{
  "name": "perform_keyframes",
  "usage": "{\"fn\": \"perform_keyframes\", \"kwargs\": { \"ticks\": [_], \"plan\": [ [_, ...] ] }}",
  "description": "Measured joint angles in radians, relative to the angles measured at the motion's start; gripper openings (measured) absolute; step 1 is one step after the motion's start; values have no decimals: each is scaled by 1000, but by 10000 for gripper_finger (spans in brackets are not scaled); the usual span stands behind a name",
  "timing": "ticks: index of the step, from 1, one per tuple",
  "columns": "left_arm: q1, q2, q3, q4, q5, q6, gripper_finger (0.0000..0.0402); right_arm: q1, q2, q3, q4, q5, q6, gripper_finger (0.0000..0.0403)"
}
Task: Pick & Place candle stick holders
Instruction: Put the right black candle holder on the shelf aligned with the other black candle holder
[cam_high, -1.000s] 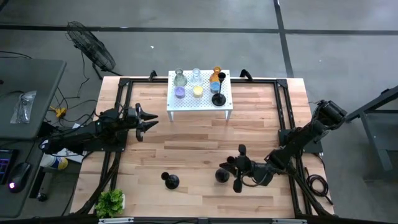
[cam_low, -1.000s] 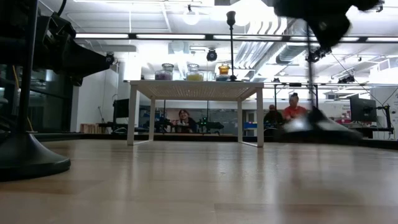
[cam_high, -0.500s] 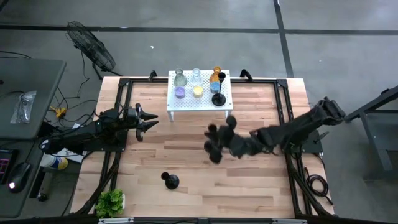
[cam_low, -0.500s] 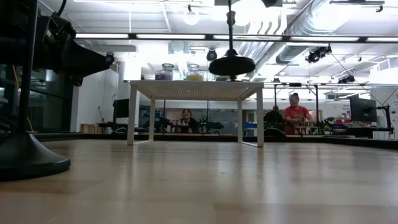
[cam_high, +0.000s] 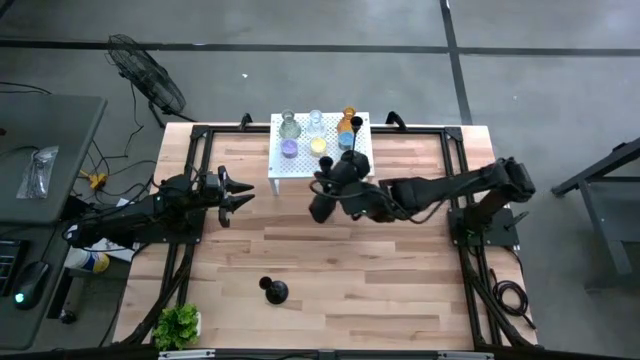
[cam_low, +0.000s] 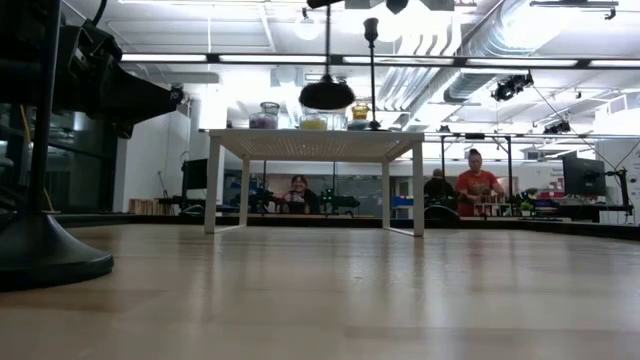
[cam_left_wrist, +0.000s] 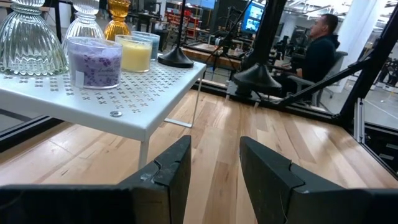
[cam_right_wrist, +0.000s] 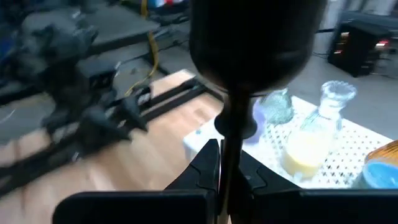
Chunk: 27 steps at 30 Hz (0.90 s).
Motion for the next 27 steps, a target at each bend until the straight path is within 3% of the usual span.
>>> {"fn": "perform_keyframes", "kwargs": {
  "ticks": [8,18,27],
  "plan": [
    [0,0,0,0,0,0,134,-36,85,78,-8,162,87,4],
    [0,0,0,0,0,0,134,-100,204,290,-128,225,98,4],
    [0,0,0,0,0,0,134,-146,222,311,-229,268,176,4]
  ]
}}
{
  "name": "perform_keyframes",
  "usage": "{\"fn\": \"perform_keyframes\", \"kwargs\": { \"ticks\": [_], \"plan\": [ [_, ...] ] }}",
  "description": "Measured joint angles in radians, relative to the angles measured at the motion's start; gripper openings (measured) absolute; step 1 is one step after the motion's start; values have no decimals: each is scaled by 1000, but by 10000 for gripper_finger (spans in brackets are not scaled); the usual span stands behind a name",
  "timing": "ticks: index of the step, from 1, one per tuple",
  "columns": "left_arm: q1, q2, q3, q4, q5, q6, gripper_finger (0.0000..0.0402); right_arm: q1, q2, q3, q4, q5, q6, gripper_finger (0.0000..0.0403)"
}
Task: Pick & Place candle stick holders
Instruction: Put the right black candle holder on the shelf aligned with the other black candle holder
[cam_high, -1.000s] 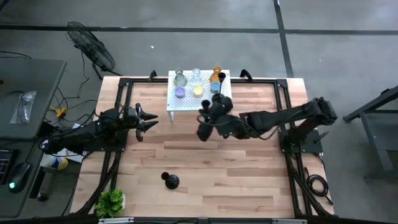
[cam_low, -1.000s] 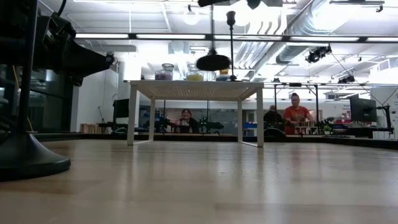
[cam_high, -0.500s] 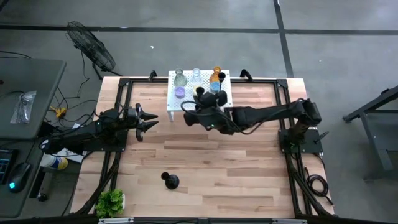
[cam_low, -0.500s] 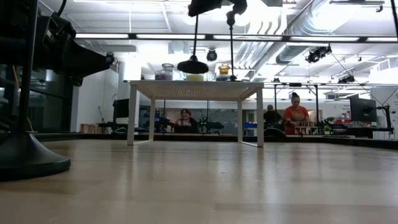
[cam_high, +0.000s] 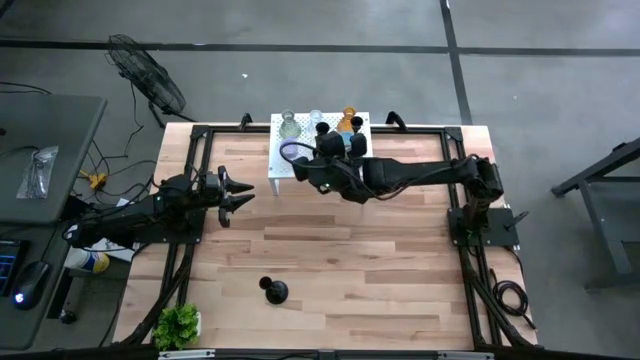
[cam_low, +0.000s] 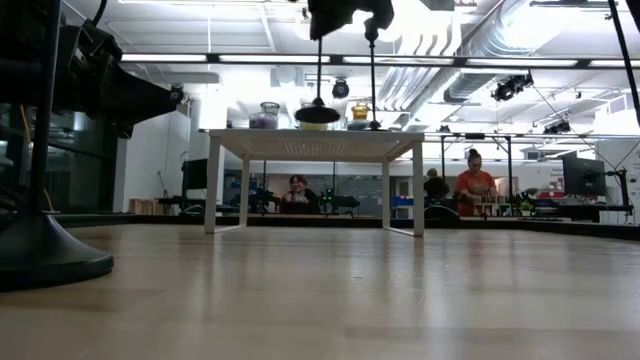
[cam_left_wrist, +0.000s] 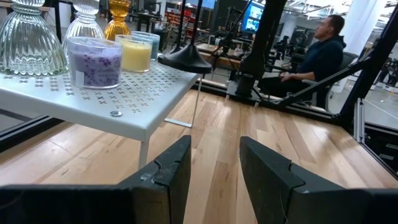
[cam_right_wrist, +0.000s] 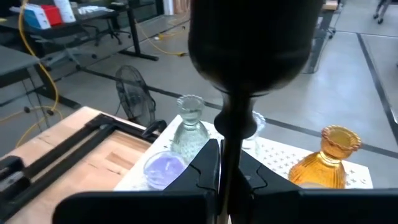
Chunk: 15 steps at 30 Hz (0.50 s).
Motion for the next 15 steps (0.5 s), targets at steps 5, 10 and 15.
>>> {"fn": "perform_keyframes", "kwargs": {
  "ticks": [5,10,15],
  "plan": [
    [0,0,0,0,0,0,134,-18,0,-1,2,-18,0,4],
    [0,0,0,0,0,0,134,-32,0,-1,2,-33,0,4],
    [0,0,0,0,0,0,134,-60,0,-1,1,-83,0,4]
  ]
}}
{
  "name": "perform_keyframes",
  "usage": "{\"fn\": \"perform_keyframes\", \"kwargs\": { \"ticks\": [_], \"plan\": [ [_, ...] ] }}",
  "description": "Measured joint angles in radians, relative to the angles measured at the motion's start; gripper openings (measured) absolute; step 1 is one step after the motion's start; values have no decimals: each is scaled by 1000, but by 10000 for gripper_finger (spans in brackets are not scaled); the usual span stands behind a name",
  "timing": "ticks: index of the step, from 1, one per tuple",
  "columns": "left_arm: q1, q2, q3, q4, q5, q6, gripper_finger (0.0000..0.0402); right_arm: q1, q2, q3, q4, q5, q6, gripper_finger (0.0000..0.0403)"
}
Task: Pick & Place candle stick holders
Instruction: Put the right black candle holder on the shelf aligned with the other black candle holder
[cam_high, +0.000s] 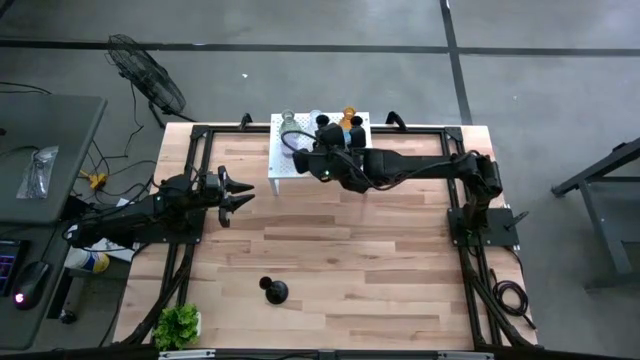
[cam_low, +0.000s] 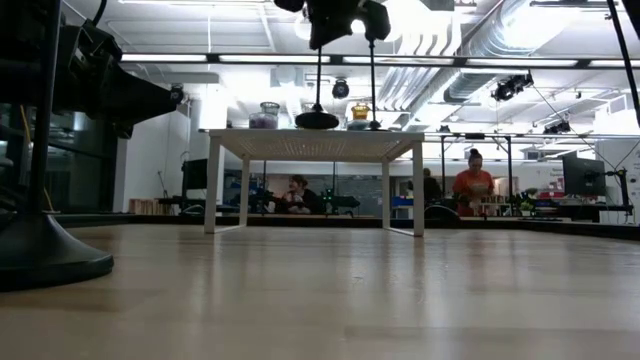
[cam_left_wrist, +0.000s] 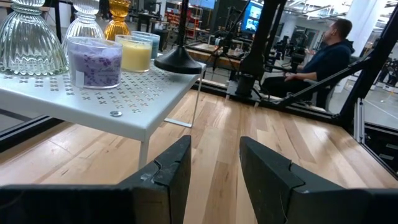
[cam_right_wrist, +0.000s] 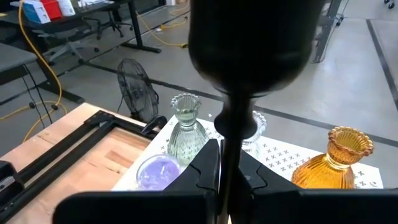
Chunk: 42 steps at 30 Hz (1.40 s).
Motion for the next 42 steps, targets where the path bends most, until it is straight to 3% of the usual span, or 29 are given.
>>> {"fn": "perform_keyframes", "kwargs": {
  "ticks": [9,33,42],
  "plan": [
    [0,0,0,0,0,0,134,-32,15,0,8,-44,-2,4],
    [0,0,0,-1,-18,0,134,-45,18,0,10,-44,36,4],
    [0,0,0,-2,-18,0,134,-22,18,0,11,31,66,4]
  ]
}}
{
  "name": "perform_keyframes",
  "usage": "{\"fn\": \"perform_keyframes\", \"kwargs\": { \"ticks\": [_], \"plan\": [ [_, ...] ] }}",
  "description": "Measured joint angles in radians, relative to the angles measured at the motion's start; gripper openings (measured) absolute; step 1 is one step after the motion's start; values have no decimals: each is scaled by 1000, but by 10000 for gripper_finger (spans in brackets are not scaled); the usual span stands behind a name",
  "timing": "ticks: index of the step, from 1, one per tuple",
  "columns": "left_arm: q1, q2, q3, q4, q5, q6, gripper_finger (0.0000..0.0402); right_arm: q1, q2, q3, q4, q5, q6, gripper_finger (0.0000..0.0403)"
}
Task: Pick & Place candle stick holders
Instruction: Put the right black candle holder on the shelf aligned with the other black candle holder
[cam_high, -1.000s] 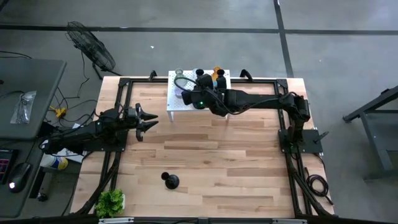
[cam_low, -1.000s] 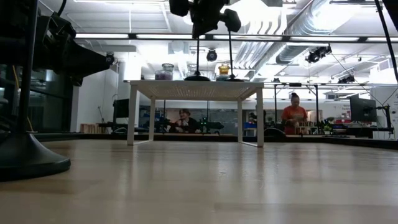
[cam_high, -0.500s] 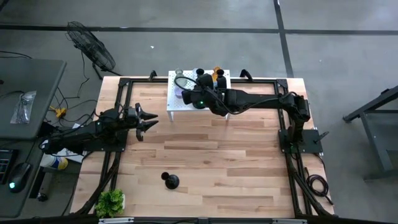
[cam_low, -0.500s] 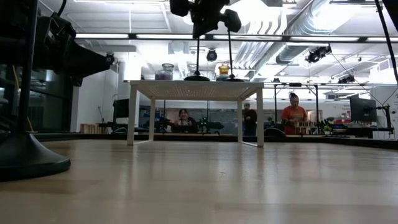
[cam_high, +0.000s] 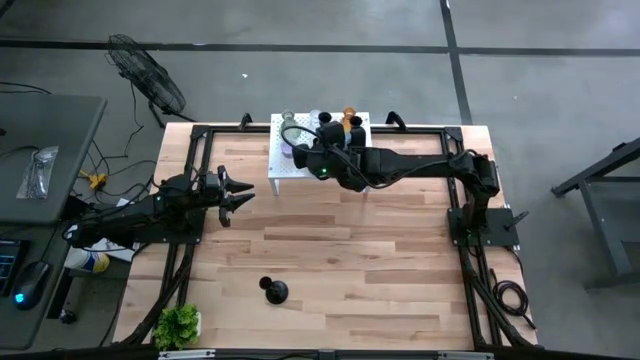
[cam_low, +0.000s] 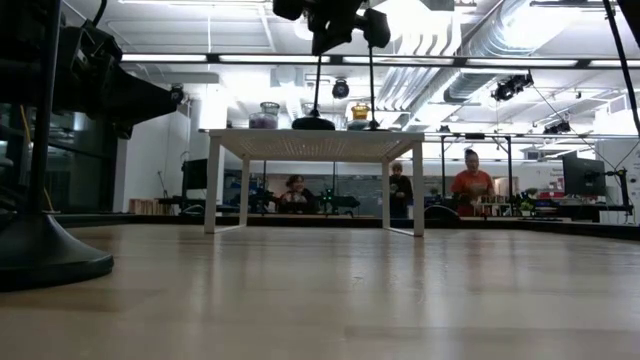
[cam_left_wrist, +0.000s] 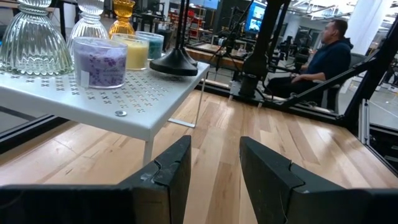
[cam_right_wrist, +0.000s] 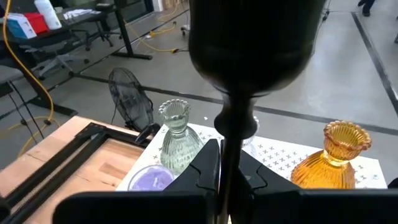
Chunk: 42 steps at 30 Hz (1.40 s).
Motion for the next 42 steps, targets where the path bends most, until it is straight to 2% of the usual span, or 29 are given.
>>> {"fn": "perform_keyframes", "kwargs": {
  "ticks": [19,42],
  "plan": [
    [0,0,0,-2,1,0,134,3,29,0,-7,73,8,4],
    [0,0,0,-1,0,0,134,-8,29,0,-10,50,-15,4]
  ]
}}
